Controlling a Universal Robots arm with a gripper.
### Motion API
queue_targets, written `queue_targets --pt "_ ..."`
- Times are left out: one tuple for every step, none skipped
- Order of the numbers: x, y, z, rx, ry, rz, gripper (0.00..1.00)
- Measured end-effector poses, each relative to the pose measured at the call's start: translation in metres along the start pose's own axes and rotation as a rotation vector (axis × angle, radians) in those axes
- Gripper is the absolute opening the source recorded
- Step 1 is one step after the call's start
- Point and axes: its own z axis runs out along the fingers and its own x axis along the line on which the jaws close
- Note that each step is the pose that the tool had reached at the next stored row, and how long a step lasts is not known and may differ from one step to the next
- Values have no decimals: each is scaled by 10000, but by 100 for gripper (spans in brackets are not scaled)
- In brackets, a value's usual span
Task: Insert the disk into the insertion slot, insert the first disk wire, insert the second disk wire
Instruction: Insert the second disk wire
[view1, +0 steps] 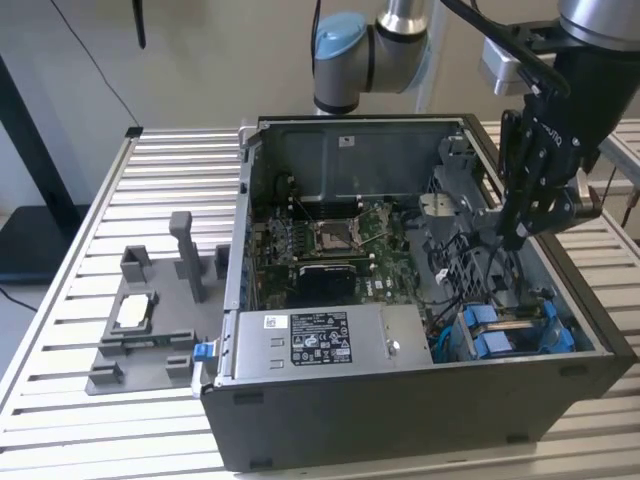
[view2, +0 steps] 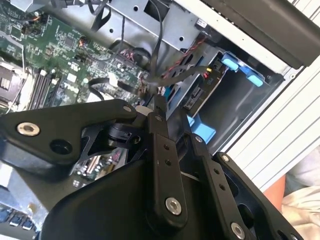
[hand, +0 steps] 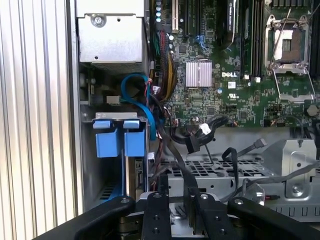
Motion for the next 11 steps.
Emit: queue_targets --pt "-2 17 -1 14 -2 -1 27" --pt "-5 37 -2 32 -2 -1 27" --pt "-7 57 -3 51 -2 -2 27" --pt "-10 78 -4 72 -3 -3 27" --pt "-13 97 -4 91 -3 -4 27" --pt "-17 115 -5 111 -4 -4 27" --pt "-21 132 -7 130 -4 -4 27" --pt "-26 149 -7 150 -6 -5 27" --pt "-31 167 -9 173 -6 -6 27" --pt "-35 185 -10 193 -6 -7 27" --pt "-39 203 -11 213 -6 -8 27"
